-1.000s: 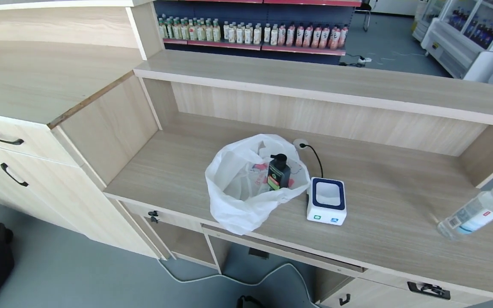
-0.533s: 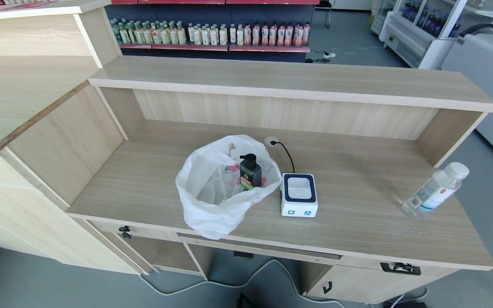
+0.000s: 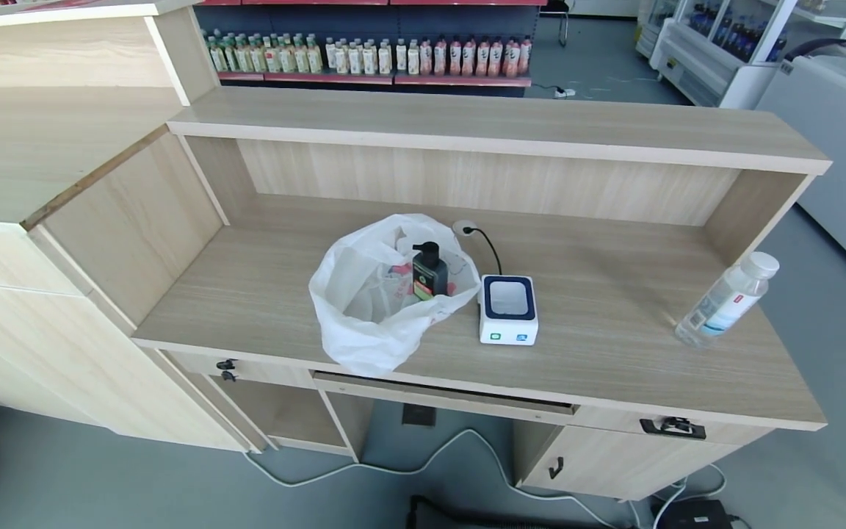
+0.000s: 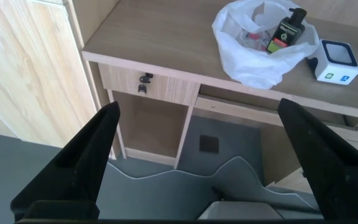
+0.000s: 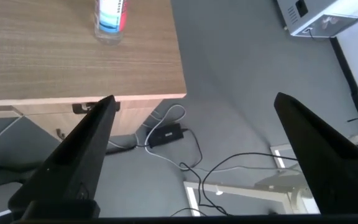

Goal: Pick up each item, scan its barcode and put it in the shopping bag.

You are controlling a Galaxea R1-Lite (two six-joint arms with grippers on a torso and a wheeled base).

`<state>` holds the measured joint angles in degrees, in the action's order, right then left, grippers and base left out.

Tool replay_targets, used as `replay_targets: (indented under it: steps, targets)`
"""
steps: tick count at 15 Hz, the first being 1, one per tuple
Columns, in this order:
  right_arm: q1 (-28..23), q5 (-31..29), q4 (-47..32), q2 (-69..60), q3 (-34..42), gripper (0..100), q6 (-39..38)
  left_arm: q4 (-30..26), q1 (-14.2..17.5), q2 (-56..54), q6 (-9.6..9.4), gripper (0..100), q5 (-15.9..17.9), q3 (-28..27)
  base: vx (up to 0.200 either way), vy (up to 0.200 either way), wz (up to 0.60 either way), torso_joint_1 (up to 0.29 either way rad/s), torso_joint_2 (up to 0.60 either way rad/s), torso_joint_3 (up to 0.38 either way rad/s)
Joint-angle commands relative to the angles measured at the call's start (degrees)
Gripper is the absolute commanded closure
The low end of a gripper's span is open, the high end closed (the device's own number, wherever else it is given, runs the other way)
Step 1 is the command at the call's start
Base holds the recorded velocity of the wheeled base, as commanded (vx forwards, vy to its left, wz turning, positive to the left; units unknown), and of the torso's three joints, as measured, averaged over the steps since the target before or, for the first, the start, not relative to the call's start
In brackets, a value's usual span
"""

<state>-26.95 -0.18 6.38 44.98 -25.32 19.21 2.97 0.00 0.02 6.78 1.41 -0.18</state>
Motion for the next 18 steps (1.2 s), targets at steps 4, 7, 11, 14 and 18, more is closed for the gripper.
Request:
replay_targets:
  steps: [4,7,11,14,18]
  targets:
    - [-0.03,-0.43,0.04,0.81,-0.87,0,0.12,0.1,0.0,-0.02,0.17,0,-0.36,0.01,-0.05,0.0,0.0,-0.001,0.0,0.001]
    - [-0.29,-1.14,0.04,0.1,-1.93,0,0.21,0.1,0.0,-0.02,0.17,0,-0.36,0.01,0.0,0.0,-0.4,0.008,0.0,-0.003]
    - [0.06,1.94,0.66,6.61,-7.02,0,-4.1,0.1,0.0,-0.02,0.17,0,-0.36,0.01,0.0,0.0,-0.3,0.001,0.0,0.001]
    - [0.23,3.52,13.66,23.4,-8.25,0,-15.96,0.1,0.0,-0.02,0.17,0,-0.36,0.01,0.0,0.0,0.0,0.0,0.0,0.0]
    - [4.01,5.98,37.83,45.54,-8.25,0,-15.43,0.1,0.0,-0.02,0.17,0,-0.36,0.01,0.0,0.0,0.0,0.0,0.0,0.0]
